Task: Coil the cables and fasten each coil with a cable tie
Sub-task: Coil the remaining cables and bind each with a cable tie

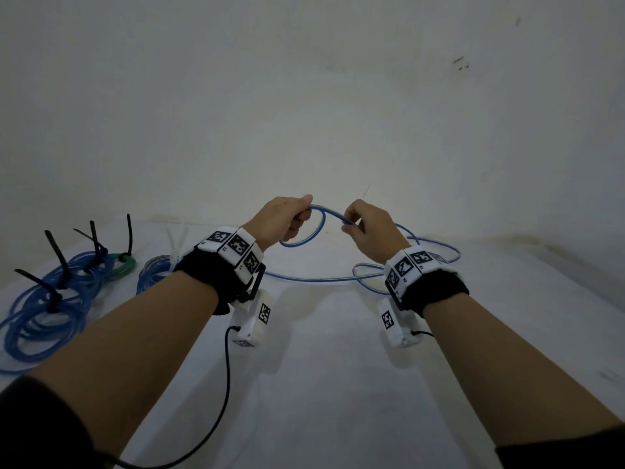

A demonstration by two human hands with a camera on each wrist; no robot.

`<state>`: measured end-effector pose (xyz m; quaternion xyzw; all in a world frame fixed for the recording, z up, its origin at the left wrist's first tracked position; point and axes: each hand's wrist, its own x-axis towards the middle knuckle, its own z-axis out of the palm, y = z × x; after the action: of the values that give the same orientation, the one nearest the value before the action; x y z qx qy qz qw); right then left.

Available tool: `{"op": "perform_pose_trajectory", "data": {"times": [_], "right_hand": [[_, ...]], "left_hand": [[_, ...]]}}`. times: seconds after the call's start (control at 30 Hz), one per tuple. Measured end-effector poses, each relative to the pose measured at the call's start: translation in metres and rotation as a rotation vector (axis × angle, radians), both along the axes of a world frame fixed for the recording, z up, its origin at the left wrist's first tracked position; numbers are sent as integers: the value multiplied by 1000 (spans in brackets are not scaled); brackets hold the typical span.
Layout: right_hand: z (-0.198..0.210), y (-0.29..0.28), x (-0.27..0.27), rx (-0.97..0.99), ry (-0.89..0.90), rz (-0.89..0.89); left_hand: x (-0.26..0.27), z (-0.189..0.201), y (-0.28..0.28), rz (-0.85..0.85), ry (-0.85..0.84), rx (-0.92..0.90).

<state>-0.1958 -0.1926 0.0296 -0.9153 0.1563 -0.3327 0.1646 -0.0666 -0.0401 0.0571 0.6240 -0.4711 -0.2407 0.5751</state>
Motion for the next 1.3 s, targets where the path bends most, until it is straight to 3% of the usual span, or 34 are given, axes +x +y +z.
{"op": "perform_pose_trajectory", "data": {"times": [0.13,0.3,0.47,0.77,1.03,1.2,1.3], "right_hand": [[-1,-5,3,28,-151,-133],[3,4,7,312,-270,-10],[10,8,11,342,-212,77],[-4,11,11,481,-192,18],[-12,13,14,162,-64,-188],[-16,10,24,521,-116,-266],[-22,4,25,497,-119,-331]], "left_hand": [[2,4,1,-50,124,-24],[6,7,3,-52,205,-115],[5,10,3,-10,269,-210],[11,16,5,-5,494,-338],[-1,8,-3,-76,320,-334],[-11,7,-7,-56,261,-299],[-14,8,-6,-56,256,-275]]}}
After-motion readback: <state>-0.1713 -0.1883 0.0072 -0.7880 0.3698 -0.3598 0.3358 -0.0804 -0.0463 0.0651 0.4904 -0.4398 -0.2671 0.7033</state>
